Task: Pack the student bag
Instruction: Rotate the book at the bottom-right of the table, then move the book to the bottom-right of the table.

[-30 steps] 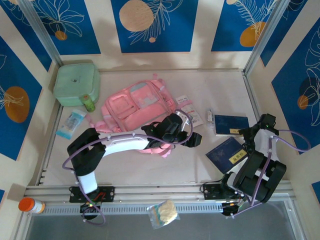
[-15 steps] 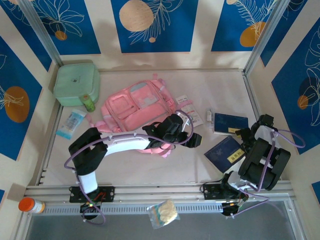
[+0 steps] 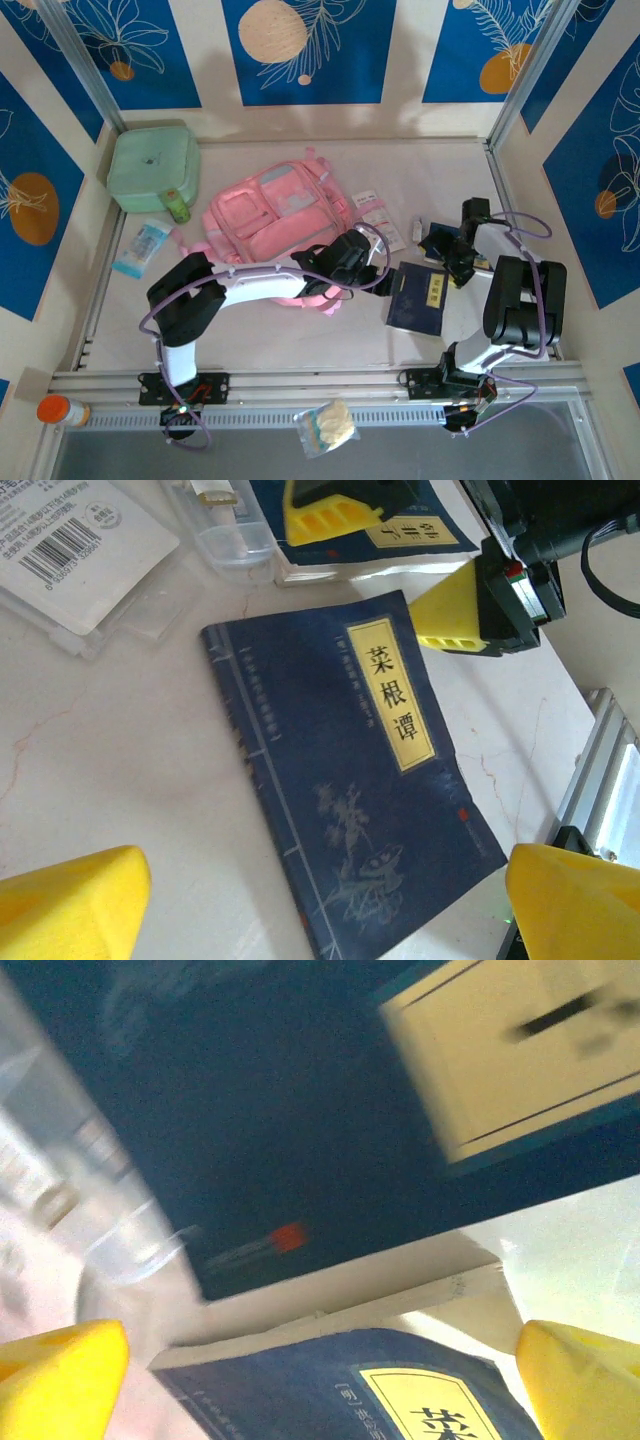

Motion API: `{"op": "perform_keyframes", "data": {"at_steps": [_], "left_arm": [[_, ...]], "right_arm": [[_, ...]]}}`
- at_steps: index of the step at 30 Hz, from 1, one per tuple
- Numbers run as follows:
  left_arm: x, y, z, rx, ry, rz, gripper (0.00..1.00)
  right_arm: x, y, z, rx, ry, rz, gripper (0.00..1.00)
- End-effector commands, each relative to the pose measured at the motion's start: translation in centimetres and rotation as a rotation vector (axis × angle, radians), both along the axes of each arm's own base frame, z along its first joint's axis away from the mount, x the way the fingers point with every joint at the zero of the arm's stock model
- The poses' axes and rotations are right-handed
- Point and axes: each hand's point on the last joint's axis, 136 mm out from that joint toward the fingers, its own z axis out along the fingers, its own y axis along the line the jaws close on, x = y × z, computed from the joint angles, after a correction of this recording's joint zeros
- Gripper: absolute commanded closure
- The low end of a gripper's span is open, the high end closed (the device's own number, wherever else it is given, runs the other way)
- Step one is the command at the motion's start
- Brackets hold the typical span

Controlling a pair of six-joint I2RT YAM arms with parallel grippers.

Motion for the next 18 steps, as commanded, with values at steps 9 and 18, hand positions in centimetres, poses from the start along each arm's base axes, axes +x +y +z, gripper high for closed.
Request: {"op": "perform_keyframes", "data": {"at_steps": [9, 18], "left_arm": [[-0.2, -1.4, -2.3, -0.048, 0.126, 0.051, 0.33], [0.3, -1.5, -4.9, -0.013, 0.175, 0.092, 0.39]], "right_arm": [[-4.1, -1.9, 1.8, 0.08, 0.029, -0.053, 0.0], [-6.7, 1.7, 0.3, 0.177, 0.06, -0.044, 0.01]]}}
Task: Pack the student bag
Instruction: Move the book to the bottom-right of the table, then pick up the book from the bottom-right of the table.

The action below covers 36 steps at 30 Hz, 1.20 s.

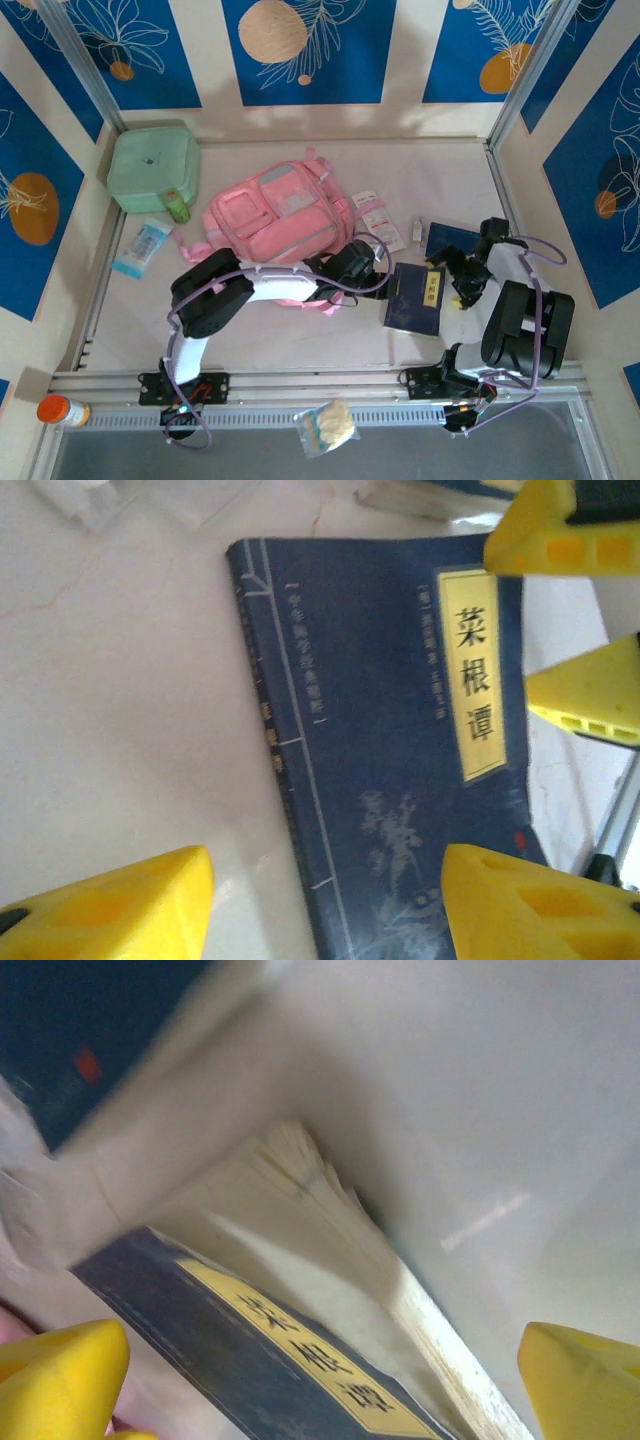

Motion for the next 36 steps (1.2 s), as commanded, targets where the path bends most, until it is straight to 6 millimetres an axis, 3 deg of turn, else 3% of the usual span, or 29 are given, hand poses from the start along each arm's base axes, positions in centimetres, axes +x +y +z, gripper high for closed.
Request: {"op": "perform_keyframes", "data": {"at_steps": [1, 6, 11, 14, 16, 23, 31, 36], "left_arm": [[0.4, -0.4, 0.9, -0.016, -0.006, 0.017, 0.4], [0.9, 0.8, -0.1, 0.018, -0.005, 0.062, 0.45], [1.3, 2.1, -1.1, 0.063, 0.011, 0.086, 0.47], [1.4, 2.4, -1.6, 0.07, 0.014, 0.095, 0.48], [1.2, 2.3, -1.9, 0.073, 0.023, 0.084, 0.48], [0.8, 1.9, -2.5, 0.078, 0.039, 0.06, 0.48], [0.7, 1.6, -3.2, 0.074, 0.055, 0.046, 0.5], [0.6, 1.7, -3.6, 0.077, 0.063, 0.05, 0.5]], "right_arm": [[-0.9, 2.2, 0.2, 0.072, 0.004, 0.022, 0.01], [-1.8, 4.5, 0.0, 0.125, 0.013, 0.052, 0.01], [-1.7, 7.3, 1.4, 0.214, -0.029, 0.086, 0.01], [-1.6, 6.7, 1.9, 0.167, -0.049, 0.109, 0.01], [-1.7, 5.8, 1.6, 0.124, -0.036, 0.113, 0.01], [-1.9, 5.6, 0.2, 0.126, -0.014, 0.116, 0.0], [-1.8, 6.9, -0.9, 0.165, -0.007, 0.141, 0.0], [-1.2, 7.9, -0.3, 0.209, -0.035, 0.159, 0.0]]}}
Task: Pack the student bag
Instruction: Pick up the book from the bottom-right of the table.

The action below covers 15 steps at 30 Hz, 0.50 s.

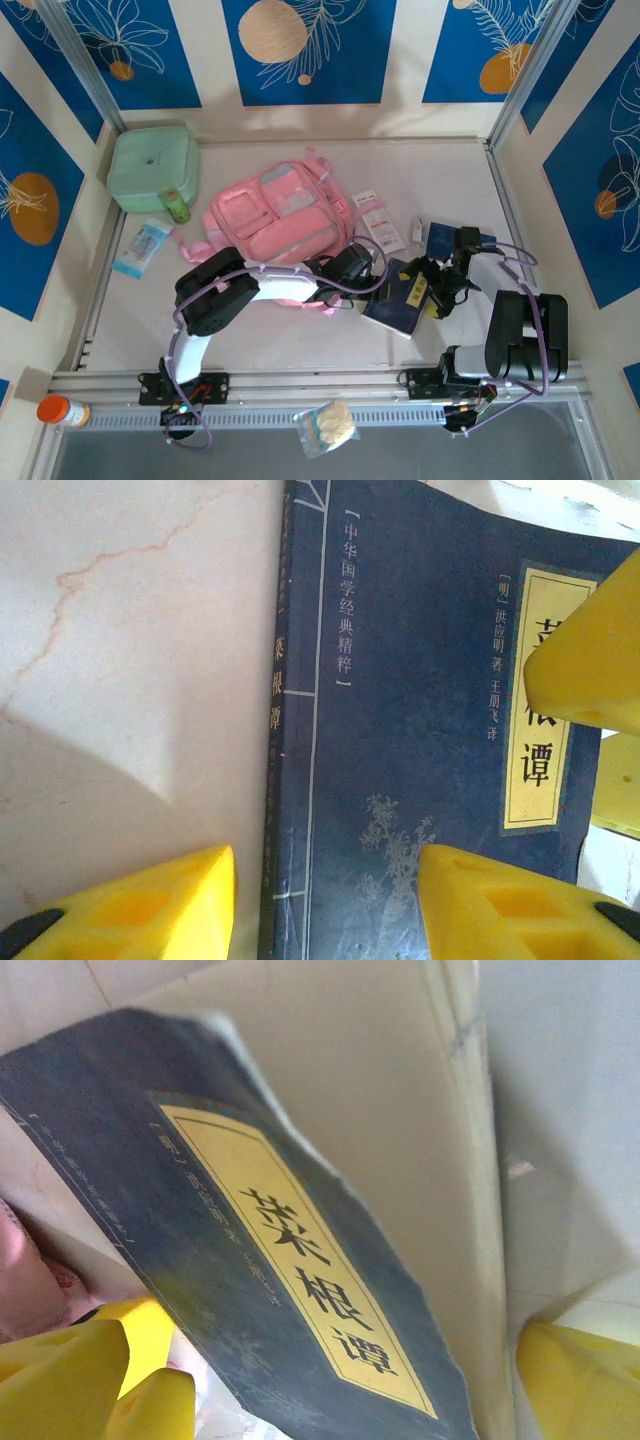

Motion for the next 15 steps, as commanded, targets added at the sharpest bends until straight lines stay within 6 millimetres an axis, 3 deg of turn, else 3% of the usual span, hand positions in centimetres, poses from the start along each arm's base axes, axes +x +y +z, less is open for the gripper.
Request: {"op": "perform_keyframes", "data": {"at_steps": [1, 15], "left_arm": [[-0.2, 0.0, -1.2, 0.006, 0.033, -0.005, 0.5], [0.3, 1.4, -2.2, -0.013, 0.048, 0.031, 0.53]], "right_arm": [[0.6, 1.8, 0.9, 0.082, -0.045, 0.033, 0.0], [0.3, 3.5, 4.4, 0.12, -0.164, 0.15, 0.06]]}}
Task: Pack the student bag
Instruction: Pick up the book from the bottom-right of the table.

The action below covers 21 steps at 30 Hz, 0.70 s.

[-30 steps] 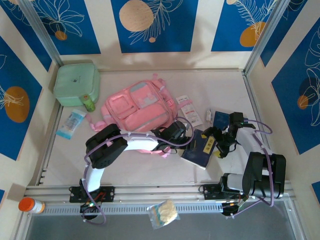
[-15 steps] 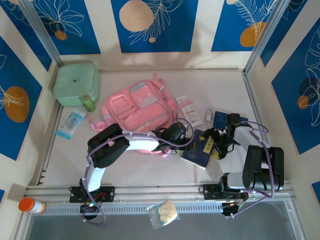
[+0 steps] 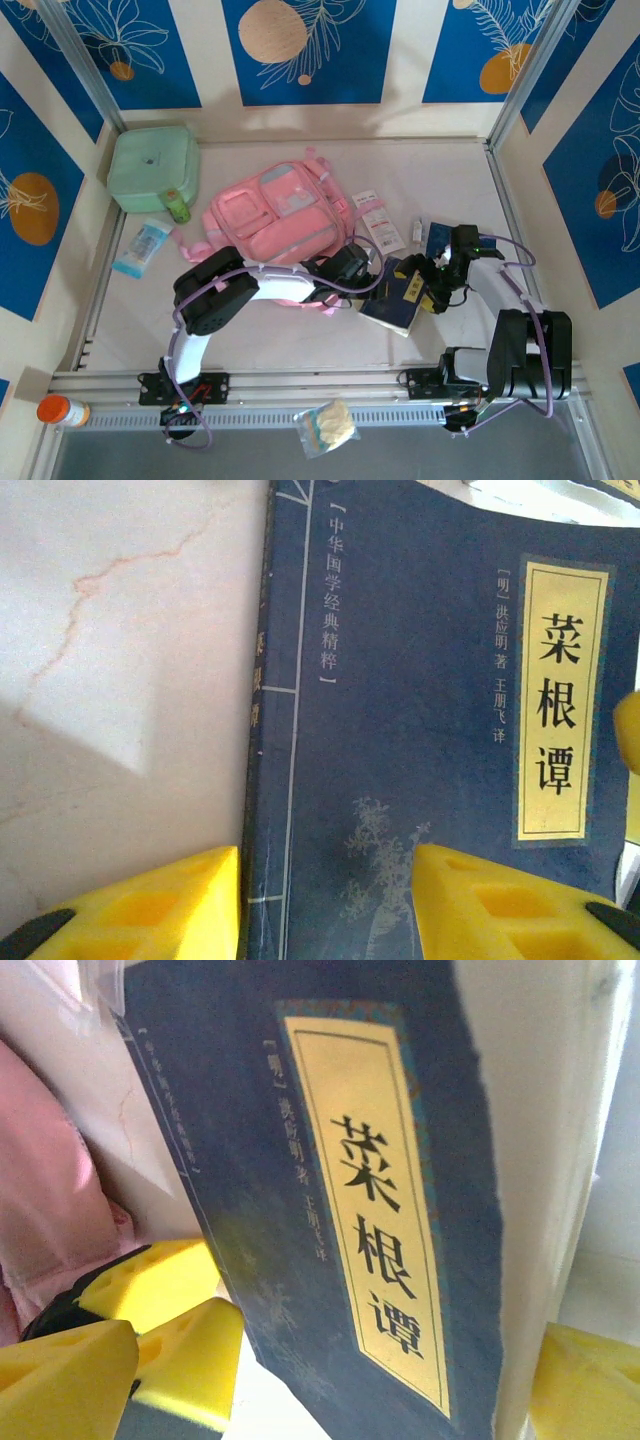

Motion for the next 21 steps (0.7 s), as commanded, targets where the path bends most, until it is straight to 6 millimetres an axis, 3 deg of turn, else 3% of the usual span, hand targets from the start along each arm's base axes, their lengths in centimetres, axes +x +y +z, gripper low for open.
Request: {"op": "perform_keyframes", "data": {"at_steps": [1, 11, 17, 21], "left_arm": [[0.1, 1.25, -2.04, 0.033, 0.03, 0.02, 0.53], [0.31, 1.26, -1.94, 0.03, 0.025, 0.016, 0.53], [0.32, 1.31, -1.95, 0.031, 0.024, 0.016, 0.54], [0.41, 1.25, -1.71, 0.022, 0.021, 0.018, 0.54]], "right_arm": [[-0.02, 1.62, 2.1, 0.08, -0.038, 0.053, 0.06], [-0.38, 1.52, 2.84, 0.071, -0.04, 0.054, 0.24], [-0.48, 1.11, 3.03, 0.039, -0.042, 0.057, 0.45], [-0.66, 0.84, 3.02, 0.022, -0.039, 0.052, 0.54]]}}
